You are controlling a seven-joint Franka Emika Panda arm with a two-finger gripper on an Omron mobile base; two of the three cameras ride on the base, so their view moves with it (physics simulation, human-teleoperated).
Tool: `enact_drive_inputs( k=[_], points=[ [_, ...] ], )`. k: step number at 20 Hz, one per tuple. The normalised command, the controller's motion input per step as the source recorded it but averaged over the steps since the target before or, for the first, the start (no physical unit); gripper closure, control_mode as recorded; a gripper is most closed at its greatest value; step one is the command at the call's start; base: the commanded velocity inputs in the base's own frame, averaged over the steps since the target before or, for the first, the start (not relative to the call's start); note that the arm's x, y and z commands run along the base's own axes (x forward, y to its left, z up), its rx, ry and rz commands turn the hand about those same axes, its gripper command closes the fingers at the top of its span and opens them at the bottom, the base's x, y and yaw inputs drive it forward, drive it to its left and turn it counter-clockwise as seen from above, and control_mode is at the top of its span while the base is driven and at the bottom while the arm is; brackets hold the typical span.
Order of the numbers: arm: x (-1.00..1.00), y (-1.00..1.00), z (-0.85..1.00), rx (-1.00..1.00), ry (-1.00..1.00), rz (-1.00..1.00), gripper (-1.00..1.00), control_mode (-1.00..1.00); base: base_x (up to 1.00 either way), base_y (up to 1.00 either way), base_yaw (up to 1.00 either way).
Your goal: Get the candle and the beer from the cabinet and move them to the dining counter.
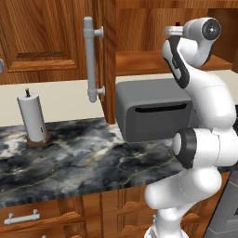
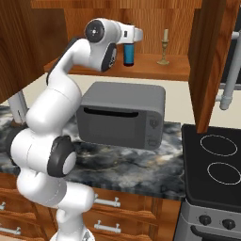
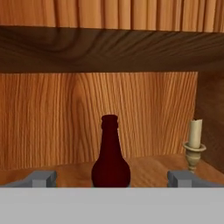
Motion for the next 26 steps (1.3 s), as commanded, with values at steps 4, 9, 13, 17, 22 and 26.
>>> enact_drive_inputs(
  k=[4,9,13,17,22,26],
  points=[
    [0.20,-0.01,-0.12,0.00,-0.02,0.00,-1.00,-1.00,0.00,0.00,0.00],
    [0.17,0.00,-0.14,0.00,-0.05,0.00,-1.00,-1.00,0.00,0.00,0.00],
    [0.19,0.00,-0.05,0.00,-0.05,0.00,-1.00,-1.00,0.00,0.00,0.00],
    [0.24,0.00,0.00,0.00,0.00,0.00,-1.00,-1.00,0.00,0.00,0.00],
    [0.25,0.00,0.00,0.00,0.00,0.00,-1.00,-1.00,0.00,0.00,0.00],
    [0.28,0.00,0.00,0.00,0.00,0.00,-1.00,-1.00,0.00,0.00,0.00]
  ],
)
